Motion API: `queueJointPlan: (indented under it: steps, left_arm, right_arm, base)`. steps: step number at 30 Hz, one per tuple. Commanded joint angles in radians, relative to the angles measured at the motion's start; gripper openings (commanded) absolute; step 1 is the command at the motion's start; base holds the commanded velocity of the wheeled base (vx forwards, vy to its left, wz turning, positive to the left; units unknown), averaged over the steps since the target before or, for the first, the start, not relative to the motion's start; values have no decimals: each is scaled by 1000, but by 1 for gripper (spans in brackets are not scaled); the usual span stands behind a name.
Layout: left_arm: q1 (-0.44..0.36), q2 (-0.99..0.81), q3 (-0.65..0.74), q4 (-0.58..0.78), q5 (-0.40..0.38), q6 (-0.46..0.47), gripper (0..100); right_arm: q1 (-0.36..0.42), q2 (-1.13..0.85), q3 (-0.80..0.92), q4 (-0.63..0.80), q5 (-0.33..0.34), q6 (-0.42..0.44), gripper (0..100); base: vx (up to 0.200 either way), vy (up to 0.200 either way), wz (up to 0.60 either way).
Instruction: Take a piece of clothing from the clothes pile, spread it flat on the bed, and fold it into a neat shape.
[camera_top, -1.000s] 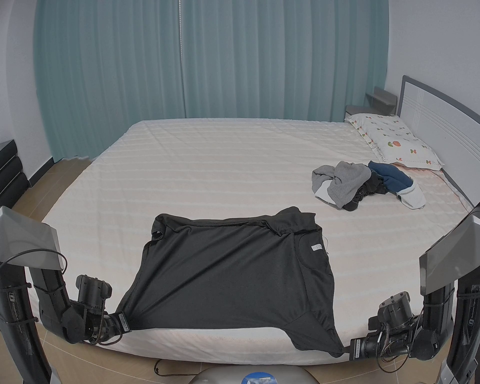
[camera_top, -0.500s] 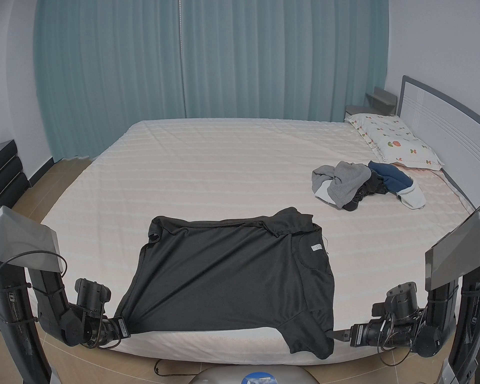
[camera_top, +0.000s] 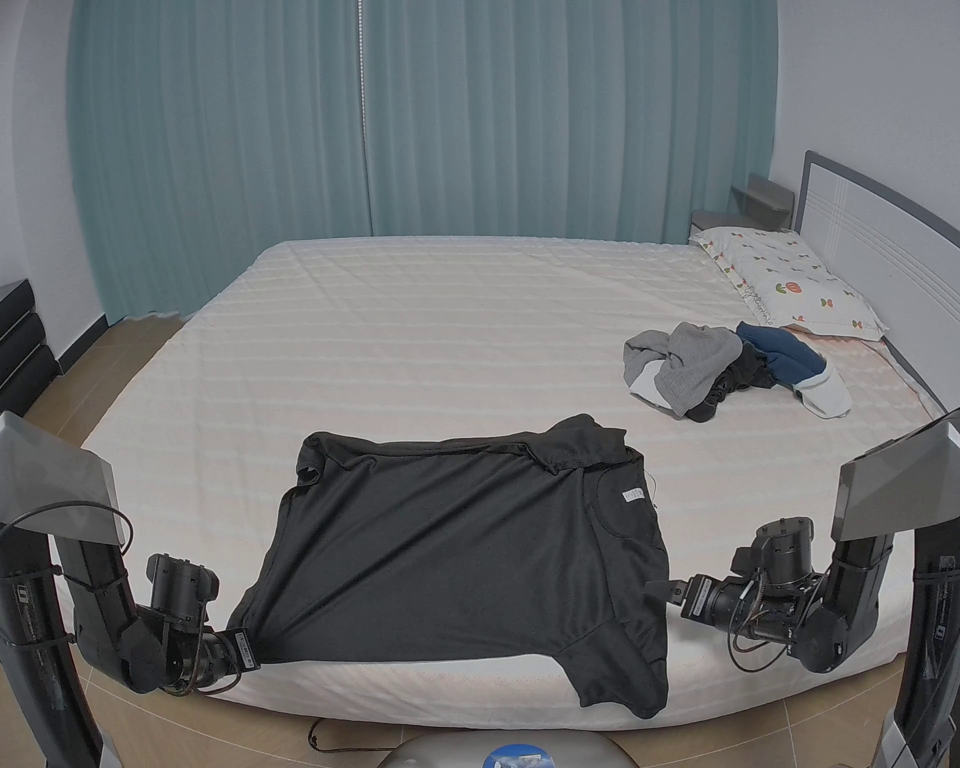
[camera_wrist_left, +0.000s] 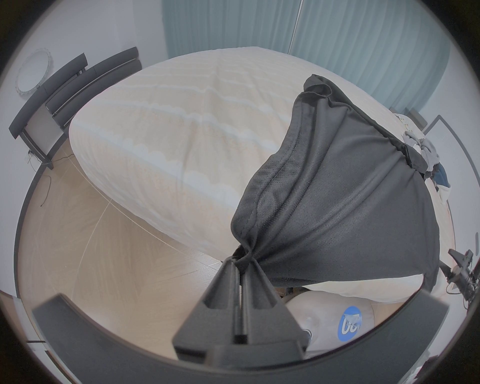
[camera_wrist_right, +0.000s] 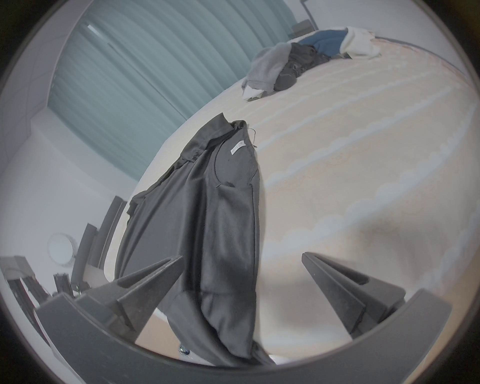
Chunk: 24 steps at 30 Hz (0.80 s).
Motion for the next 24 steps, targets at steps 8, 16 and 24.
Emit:
queueJointPlan:
  steps: [8, 16, 24]
  left_arm:
    - [3, 10, 4, -15, 0, 0, 0]
    - [3, 20, 5, -13, 2, 5, 0]
    - [9, 20, 5, -16, 2, 5, 0]
  right_arm:
    - [5, 128, -143, 35, -8, 52, 0]
    - [-41, 78, -99, 33, -27, 52, 0]
    - [-85, 32, -56, 22, -24, 55, 0]
  base:
    - [0, 0, 0]
    - [0, 0, 0]
    - [0, 0, 0]
